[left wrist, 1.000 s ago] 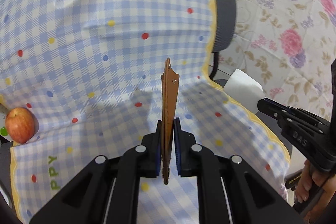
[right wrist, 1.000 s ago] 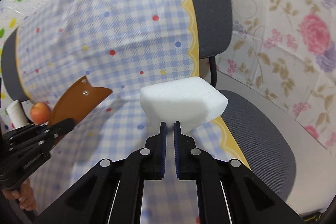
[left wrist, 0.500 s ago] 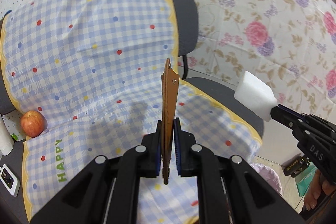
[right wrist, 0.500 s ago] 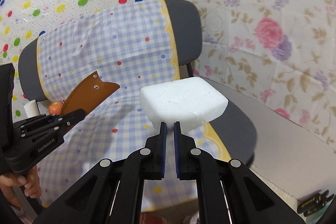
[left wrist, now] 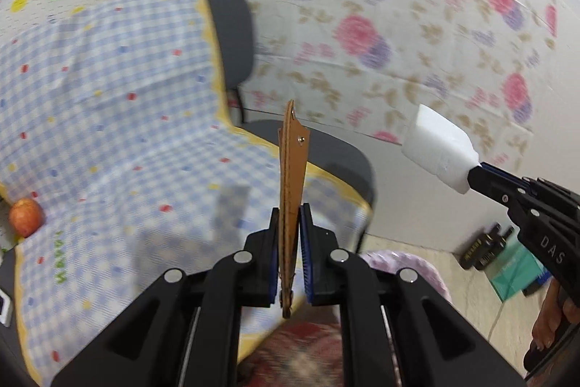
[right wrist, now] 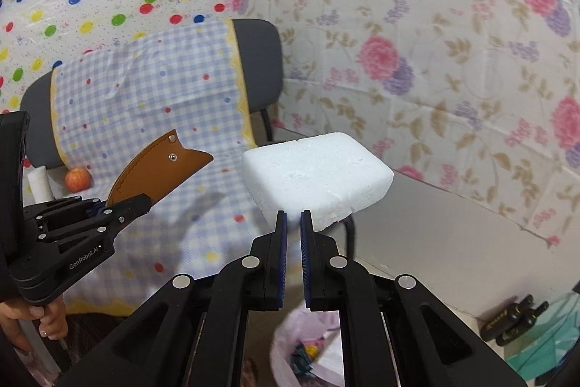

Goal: Collect trash
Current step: 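Carry the sheath and foam block over the wastebasket with both grippers, then open both grippers to drop the sheath and foam block into the wastebasket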

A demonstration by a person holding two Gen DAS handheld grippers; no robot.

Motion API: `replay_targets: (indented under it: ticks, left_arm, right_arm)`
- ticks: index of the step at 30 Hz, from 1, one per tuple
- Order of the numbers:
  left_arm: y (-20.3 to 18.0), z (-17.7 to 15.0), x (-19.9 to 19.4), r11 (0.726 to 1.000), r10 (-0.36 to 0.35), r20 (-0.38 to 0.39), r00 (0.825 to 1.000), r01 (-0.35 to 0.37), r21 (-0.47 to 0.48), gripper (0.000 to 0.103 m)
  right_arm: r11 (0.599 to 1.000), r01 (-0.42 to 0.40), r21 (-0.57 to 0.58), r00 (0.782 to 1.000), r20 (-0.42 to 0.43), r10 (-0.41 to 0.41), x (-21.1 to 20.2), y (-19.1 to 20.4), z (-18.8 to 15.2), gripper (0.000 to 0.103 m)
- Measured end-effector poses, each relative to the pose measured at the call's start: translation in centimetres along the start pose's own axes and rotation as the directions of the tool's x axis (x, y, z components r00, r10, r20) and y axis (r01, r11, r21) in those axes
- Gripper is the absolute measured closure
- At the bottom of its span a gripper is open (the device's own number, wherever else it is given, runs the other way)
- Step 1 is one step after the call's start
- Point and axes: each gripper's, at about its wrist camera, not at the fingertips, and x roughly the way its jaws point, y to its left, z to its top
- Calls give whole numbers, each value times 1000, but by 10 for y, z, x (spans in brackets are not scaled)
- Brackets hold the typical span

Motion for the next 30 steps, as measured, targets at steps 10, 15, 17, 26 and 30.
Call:
replay_targets:
  ticks: [10,15,17,26,30]
  left_arm:
    - [-86,-42,34,976,-181,-100,978,191,102,95]
    - [-115,-55,53,959,-227,-162,960,250,136,95]
    - [-122,-58,61,955,-230,-181,956,258,149,95]
    - [-124,-54,89,953,-234,-229,945,270,138,94]
    - [-126,-55,98,951,-241,-249,938,279,130,69]
  right_arm:
    - [986,141,83,985,-112,-132,-22,-57,-71,95]
    - [980,169,106,974,-167,-150,-20,-74,-93,95]
    - [979,173,112,971,-183,-151,-16,-78,-99,95]
    - [979,148,137,968,-224,-115,14,-90,-108,91]
    - [981,132,139,960,-264,-92,32,-91,-116,84]
